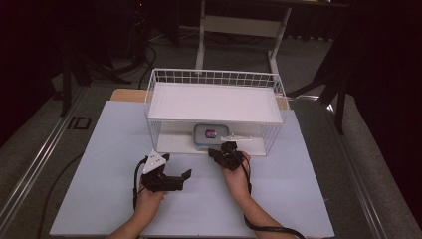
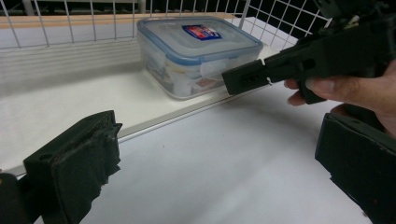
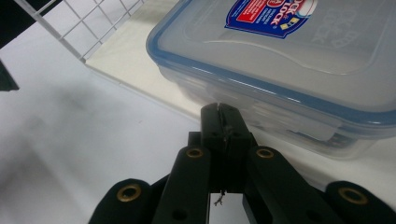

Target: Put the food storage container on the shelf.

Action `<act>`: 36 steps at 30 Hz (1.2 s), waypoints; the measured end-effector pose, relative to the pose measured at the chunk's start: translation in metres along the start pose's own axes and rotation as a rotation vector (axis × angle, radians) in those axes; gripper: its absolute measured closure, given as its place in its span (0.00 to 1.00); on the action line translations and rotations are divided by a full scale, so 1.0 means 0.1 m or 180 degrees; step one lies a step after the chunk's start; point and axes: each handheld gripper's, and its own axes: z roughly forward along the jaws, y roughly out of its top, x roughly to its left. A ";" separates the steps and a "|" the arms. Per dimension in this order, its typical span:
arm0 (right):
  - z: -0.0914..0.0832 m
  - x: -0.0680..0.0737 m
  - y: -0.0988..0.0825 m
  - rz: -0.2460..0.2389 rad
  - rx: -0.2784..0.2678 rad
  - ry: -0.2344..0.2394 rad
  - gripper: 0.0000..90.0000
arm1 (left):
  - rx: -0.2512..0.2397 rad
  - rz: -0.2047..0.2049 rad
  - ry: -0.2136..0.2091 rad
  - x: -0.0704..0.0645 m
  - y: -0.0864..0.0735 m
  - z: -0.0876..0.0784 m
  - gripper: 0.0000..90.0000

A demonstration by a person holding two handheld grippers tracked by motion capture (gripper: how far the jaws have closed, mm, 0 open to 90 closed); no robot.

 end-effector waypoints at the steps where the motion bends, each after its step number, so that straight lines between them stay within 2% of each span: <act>1: 0.01 -0.02 0.01 0.0014 -0.0007 -0.0011 1.00 | 0.0007 0.0008 0.0007 0.00 0.00 0.00 0.01; 7: 0.03 -0.06 0.06 0.0057 -0.0032 -0.0030 1.00 | 0.0006 0.0002 0.0018 0.01 0.00 -0.01 0.01; 14: 0.10 -0.04 0.11 0.0060 -0.0013 -0.0037 1.00 | 0.0004 0.0014 0.0037 0.02 0.00 -0.01 0.01; 17: 0.12 -0.05 0.13 0.0000 -0.0051 -0.0044 1.00 | 0.0008 0.0020 0.0033 0.02 0.00 -0.01 0.01; 20: 0.16 -0.05 0.16 0.0016 -0.0055 -0.0063 1.00 | -0.0009 0.0093 0.0032 0.00 0.00 -0.02 0.01; 28: 0.23 -0.06 0.22 -0.0021 -0.0040 -0.0131 1.00 | -0.0024 0.0093 0.0017 0.00 0.00 -0.03 0.01; 32: 0.23 -0.11 0.22 0.0049 -0.0057 -0.0158 0.99 | -0.0014 0.0088 0.0012 0.00 0.00 -0.03 0.01; 36: 0.18 -0.11 0.20 0.0024 -0.0089 -0.0150 0.98 | 0.0000 0.0093 -0.0012 -0.01 -0.01 -0.02 0.01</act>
